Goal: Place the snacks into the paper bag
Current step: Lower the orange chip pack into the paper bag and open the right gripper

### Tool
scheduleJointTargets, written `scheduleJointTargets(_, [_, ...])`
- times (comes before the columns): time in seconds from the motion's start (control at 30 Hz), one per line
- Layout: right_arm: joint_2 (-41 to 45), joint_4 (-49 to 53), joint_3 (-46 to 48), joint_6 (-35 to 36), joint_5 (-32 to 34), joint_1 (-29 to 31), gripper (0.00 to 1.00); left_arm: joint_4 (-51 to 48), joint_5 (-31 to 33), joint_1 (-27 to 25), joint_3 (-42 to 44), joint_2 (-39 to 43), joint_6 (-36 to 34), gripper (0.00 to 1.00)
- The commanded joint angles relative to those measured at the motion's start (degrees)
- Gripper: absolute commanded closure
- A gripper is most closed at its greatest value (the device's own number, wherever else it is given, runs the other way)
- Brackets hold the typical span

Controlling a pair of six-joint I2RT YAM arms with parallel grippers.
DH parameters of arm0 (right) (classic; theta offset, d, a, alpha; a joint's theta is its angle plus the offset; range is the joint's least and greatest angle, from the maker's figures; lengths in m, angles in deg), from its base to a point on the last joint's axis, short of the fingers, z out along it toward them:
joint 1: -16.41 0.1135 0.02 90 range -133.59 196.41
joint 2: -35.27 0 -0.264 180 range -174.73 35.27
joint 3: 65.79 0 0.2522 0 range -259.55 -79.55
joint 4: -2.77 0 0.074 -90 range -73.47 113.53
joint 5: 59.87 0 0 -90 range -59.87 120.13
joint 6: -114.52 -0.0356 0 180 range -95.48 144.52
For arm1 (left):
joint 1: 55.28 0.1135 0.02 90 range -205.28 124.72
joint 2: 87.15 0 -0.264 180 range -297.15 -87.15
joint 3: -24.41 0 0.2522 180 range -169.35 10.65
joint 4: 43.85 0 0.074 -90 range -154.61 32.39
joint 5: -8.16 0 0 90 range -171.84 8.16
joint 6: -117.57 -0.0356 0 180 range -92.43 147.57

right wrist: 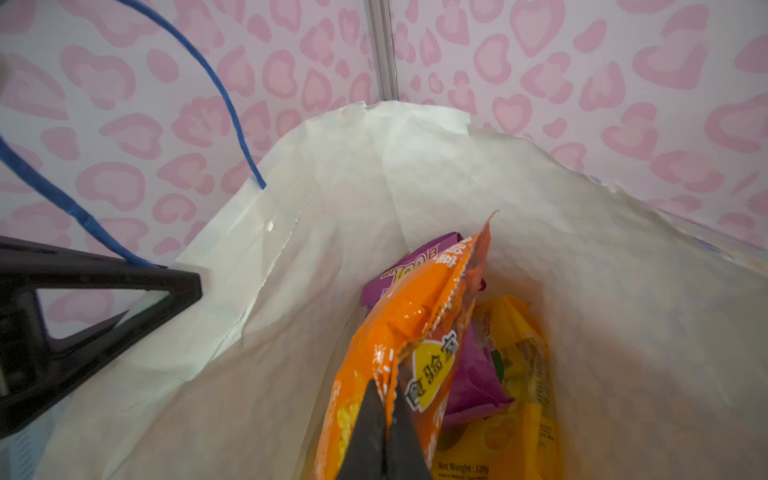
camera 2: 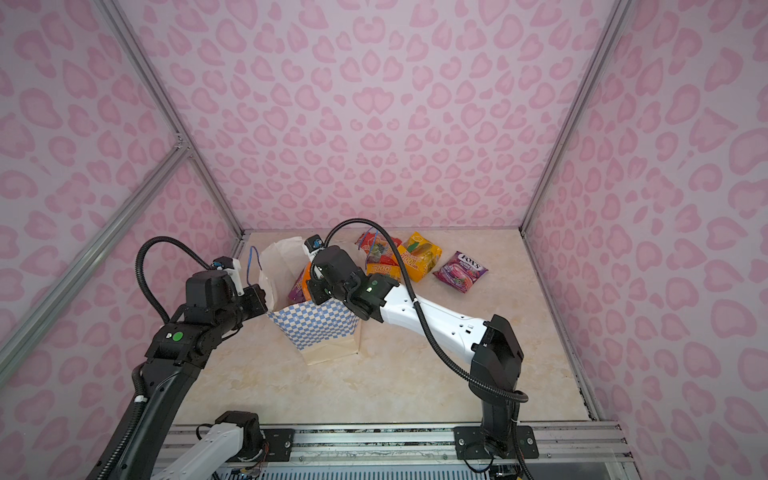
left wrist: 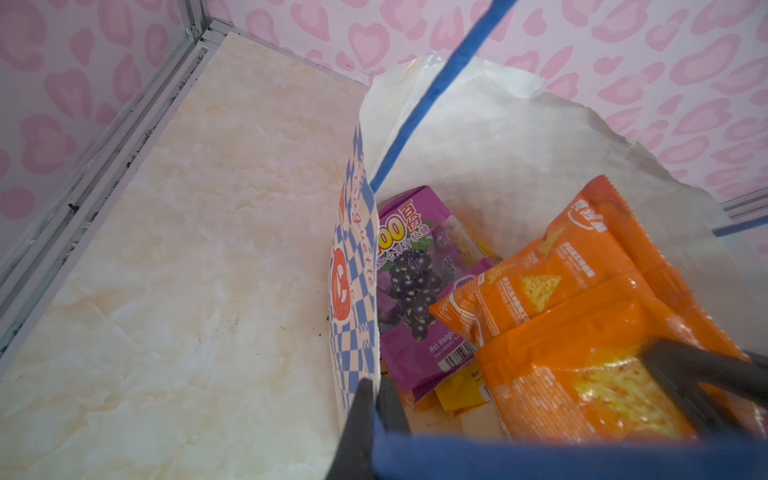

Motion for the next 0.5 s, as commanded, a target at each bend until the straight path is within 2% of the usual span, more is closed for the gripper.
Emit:
scheduleJointTargets(0.0, [-0.2,6.3,-0.7,0.0,3.4,0.1,1.00,1.3,0.4,0.2,0.2,0.1,0.1,0.96])
scheduleJointTargets(0.17, [-2.5,15.9,-3.8,-1.3,9.1,0.3,1.00,1.3,0.4,0.3,0.2,-0.1,0.1,0.96])
scheduleJointTargets(0.3, [-5.2,19.1,-6.2,-1.6,8.0,0.5,1.00,1.2,0.3,0.4,0.2,0.0,0.1,0.96])
scheduleJointTargets(0.4, [-6.5,21.9,-10.1,-1.5,6.0,1.0,0.77,1.2,0.5,0.5,0.3,0.0,0.1,0.96])
scheduleJointTargets(0.47, [-5.6,21.1,-10.4,-0.8,6.4,1.5,0.67,1.2,0.6,0.5,0.2,0.0,0.1,0.96])
